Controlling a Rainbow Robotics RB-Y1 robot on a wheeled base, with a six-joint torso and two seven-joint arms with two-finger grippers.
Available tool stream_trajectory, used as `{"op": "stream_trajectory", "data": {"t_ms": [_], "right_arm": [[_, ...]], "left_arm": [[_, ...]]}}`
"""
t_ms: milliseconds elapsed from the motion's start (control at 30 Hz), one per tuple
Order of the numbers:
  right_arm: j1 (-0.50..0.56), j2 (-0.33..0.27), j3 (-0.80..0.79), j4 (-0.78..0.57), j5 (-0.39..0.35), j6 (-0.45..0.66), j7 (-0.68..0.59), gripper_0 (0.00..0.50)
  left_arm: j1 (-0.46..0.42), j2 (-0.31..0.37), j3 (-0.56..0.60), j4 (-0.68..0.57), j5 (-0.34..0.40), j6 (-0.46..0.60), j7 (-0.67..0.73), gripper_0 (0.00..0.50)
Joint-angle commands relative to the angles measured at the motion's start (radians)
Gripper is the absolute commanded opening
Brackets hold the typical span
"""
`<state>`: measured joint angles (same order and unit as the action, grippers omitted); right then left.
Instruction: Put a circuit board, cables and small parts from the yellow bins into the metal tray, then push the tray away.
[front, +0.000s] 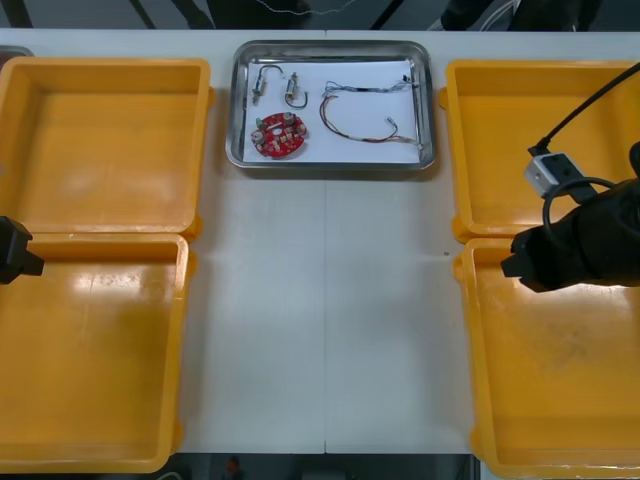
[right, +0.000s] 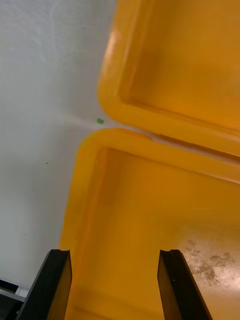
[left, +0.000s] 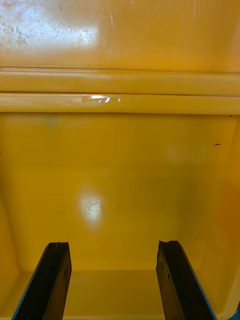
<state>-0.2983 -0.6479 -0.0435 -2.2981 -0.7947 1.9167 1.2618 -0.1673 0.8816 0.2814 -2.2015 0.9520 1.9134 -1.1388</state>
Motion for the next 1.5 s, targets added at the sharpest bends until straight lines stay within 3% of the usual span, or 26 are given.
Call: {"op": "stream_trajectory", "data": {"t_ms": [33, 267, 900, 1500], "right_arm": [[0.061, -0.039, -0.127, 0.011, -0.05, 0.003, -0.021, 0.5], [0.088, -0.036, -0.222, 0.066, -0.05, 0.003, -0.024, 0.5], [0.116, -0.052, -0.302, 0.131, 0.075, 0.003, 0.007, 0.5], [0.111, -0.061, -0.323, 0.177, 0.04, 0.003, 0.024, 0.5]], "left_arm": [[0.02, 0.043, 0.031, -0.029, -0.009, 0.006, -0.05, 0.5], [0.02, 0.043, 0.031, -0.029, -0.009, 0.006, -0.05, 0.5], [0.02, 0.043, 0.031, -0.029, -0.009, 0.006, -0.05, 0.5], [0.02, 0.043, 0.031, -0.029, -0.009, 0.006, -0.05, 0.5]]}}
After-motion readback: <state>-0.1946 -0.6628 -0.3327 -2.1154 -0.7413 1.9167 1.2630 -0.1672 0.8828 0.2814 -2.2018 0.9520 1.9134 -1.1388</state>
